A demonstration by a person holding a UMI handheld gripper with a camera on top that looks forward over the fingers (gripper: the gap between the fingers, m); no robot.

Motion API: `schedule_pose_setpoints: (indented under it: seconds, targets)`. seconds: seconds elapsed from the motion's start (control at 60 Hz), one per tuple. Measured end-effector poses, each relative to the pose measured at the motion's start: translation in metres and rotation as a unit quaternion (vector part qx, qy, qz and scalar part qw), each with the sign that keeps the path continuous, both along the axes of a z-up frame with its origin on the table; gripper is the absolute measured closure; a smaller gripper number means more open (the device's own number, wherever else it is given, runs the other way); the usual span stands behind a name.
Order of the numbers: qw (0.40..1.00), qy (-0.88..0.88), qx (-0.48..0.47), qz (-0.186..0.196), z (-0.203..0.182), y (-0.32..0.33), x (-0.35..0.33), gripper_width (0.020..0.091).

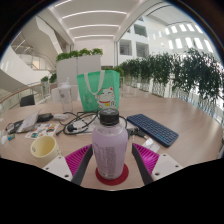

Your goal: Pour water

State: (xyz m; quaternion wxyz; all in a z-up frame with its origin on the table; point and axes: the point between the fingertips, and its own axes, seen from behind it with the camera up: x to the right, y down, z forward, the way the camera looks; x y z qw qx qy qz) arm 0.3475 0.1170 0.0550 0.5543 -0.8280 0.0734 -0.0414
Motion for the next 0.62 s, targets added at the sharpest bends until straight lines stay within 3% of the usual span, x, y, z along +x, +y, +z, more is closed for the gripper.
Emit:
schedule_pose_setpoints:
  seconds: [0.2, 0.417, 0.617]
  targets:
    - [1.0, 0.013, -0.008, -0.02, 0.04, -0.081, -0.011, 0.0267]
    - [0.998, 0.029, -0.012, -0.053, 0.101, -0.191, -0.078, 0.0269]
    - [0.998, 0.003, -0.003, -0.057, 0.156, -0.281, -0.152, 0.0272]
